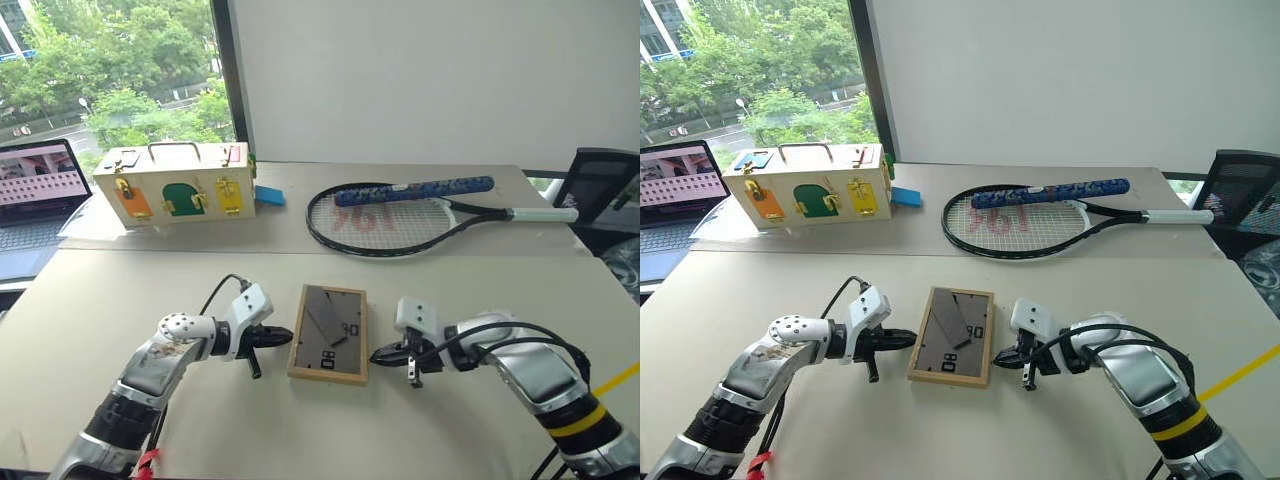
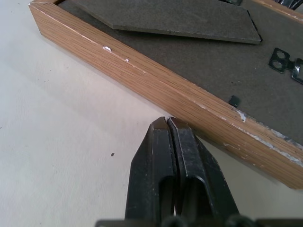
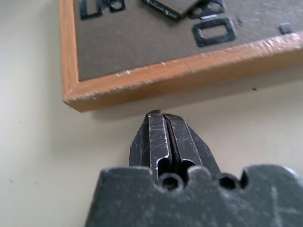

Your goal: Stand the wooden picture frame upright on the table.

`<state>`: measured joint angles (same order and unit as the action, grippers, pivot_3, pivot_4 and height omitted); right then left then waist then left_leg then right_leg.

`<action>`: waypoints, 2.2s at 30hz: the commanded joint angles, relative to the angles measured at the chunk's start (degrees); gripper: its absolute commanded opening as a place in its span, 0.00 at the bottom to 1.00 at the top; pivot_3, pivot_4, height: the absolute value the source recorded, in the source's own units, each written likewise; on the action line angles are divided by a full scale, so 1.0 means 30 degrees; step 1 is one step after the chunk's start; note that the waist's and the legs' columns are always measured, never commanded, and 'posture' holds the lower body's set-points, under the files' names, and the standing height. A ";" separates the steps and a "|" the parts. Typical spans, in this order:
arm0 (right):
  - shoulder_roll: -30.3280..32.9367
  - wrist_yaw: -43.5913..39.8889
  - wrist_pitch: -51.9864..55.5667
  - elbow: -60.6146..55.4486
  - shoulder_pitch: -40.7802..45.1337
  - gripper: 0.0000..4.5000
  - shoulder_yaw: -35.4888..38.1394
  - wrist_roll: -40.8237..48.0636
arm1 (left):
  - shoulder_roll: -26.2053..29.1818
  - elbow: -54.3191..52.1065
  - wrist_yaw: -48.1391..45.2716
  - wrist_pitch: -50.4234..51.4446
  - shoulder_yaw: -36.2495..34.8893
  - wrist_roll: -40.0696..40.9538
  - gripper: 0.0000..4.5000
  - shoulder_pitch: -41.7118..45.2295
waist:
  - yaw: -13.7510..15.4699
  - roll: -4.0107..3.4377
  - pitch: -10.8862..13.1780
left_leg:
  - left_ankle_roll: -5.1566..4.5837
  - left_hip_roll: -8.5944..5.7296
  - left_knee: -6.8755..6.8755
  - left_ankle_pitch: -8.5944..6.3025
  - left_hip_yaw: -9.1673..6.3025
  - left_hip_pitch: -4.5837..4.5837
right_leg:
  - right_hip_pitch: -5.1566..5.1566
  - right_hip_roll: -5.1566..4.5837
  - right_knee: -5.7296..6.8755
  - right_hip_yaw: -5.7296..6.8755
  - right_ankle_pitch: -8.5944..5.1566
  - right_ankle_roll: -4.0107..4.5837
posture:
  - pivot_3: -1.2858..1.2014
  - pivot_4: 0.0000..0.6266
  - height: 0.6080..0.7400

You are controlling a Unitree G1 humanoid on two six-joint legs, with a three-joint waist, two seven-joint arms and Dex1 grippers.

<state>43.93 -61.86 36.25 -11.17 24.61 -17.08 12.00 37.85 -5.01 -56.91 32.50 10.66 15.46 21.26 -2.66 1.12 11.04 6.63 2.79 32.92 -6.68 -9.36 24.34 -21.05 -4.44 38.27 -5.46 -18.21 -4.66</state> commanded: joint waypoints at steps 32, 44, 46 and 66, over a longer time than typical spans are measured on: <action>0.0469 0.0122 -0.2952 0.1914 -0.0321 0.00 0.2969 0.1496 | -0.1642 0.4029 1.1591 2.0000 -0.8002 1.5933 0.99 0.3351 | 0.0024 0.0023 0.0003 | 0.0002 -0.0003 -0.0006 0.0000 -0.0002 0.0021 | -0.0028 -0.0004 0.0001 -0.0001 0.0001 0.0003 | 0.52 0.24 0.86; -0.2089 0.0195 -0.5129 0.4242 0.1292 0.00 0.0674 -0.0842 | -0.3590 0.3140 1.5751 2.0000 -0.5434 1.9735 0.99 0.2769 | 0.0186 -0.0018 -0.0051 | 0.0015 -0.0021 -0.0005 0.0007 -0.0006 -0.0007 | 0.0034 -0.0021 -0.0026 0.0007 0.0010 0.0003 | 0.52 0.24 0.86; -0.2632 0.0328 -0.4977 0.4209 0.1536 0.00 0.0466 -0.0897 | -0.4433 0.3488 1.6625 2.0000 -0.5459 1.9963 0.99 0.2698 | 0.0218 -0.0014 -0.0053 | 0.0016 -0.0022 -0.0001 0.0008 -0.0008 -0.0004 | 0.0037 -0.0022 -0.0026 0.0008 0.0012 0.0003 | 0.52 0.24 0.86; -0.2643 0.0031 -0.4453 0.3925 0.1475 0.00 0.0932 -0.1246 | -0.5587 0.3327 1.7274 1.9624 -0.7847 2.4751 0.26 0.1784 | 0.0341 -0.0021 -0.0102 | 0.0019 -0.0037 0.0007 0.0007 -0.0013 -0.0038 | 0.0130 -0.0029 -0.0080 0.0022 0.0011 -0.0008 | 0.52 0.24 0.86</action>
<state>35.01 -61.33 22.94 1.92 28.26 -15.65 8.03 20.49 6.46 -2.84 91.46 -12.26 86.41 26.66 -1.64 1.06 10.74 6.69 2.68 32.93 -6.66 -9.40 24.24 -20.68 -4.52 38.04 -5.40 -18.17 -4.67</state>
